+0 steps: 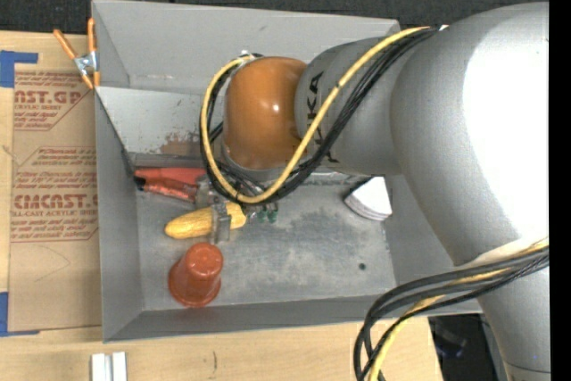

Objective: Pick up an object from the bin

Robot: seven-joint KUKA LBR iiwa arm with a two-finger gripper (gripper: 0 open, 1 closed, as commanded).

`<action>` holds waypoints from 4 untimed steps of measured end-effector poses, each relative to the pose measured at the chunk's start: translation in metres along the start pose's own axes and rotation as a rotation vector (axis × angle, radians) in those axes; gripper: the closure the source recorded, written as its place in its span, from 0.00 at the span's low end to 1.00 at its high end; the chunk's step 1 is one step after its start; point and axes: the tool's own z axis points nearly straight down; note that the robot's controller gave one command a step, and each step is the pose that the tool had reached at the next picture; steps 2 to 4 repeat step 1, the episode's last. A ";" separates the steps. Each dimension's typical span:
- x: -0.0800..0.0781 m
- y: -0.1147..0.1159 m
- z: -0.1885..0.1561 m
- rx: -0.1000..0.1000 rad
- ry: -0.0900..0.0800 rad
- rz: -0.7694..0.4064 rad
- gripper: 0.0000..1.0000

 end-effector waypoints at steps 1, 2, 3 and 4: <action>0.001 0.000 -0.007 0.000 0.005 0.000 1.00; 0.001 0.000 -0.007 0.000 0.005 0.000 1.00; 0.001 0.000 -0.007 0.000 0.005 0.000 1.00; 0.001 0.000 -0.007 0.000 0.005 0.000 1.00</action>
Offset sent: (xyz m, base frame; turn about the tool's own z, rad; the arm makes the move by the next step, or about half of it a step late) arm -0.0002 0.0001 0.0023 0.0000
